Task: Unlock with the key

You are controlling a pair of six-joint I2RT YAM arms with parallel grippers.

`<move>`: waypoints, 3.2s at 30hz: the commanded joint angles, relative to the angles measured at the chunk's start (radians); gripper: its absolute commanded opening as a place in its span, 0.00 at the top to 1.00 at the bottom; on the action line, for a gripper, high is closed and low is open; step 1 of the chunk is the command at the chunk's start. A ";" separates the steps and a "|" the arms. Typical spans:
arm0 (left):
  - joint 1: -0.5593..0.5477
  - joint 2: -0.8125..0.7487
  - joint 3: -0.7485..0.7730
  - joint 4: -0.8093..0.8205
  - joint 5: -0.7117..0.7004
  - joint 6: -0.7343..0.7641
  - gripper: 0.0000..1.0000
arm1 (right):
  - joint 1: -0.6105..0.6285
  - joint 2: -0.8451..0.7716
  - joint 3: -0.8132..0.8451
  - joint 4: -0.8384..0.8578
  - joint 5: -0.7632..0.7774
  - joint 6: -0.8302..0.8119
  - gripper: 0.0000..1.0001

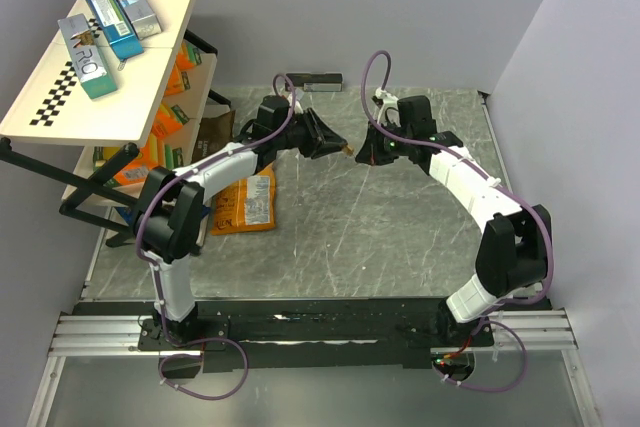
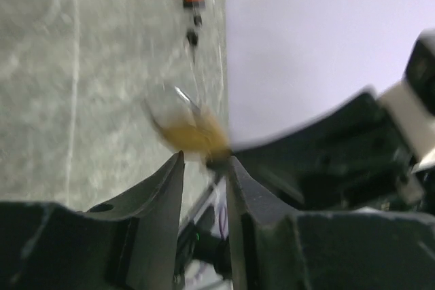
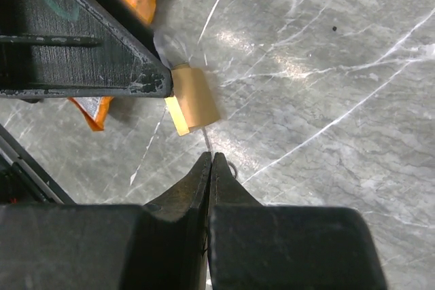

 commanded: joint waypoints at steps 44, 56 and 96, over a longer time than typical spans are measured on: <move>0.021 -0.396 -0.316 0.540 0.279 0.071 0.22 | -0.118 -0.263 -0.259 0.597 -0.722 0.571 1.00; -0.059 -0.361 -0.233 0.466 0.207 0.057 0.48 | -0.101 -0.292 -0.227 0.583 -0.708 0.559 1.00; -0.067 -0.286 -0.052 0.204 0.478 0.234 0.99 | -0.098 -0.399 -0.132 0.206 -0.658 0.289 0.43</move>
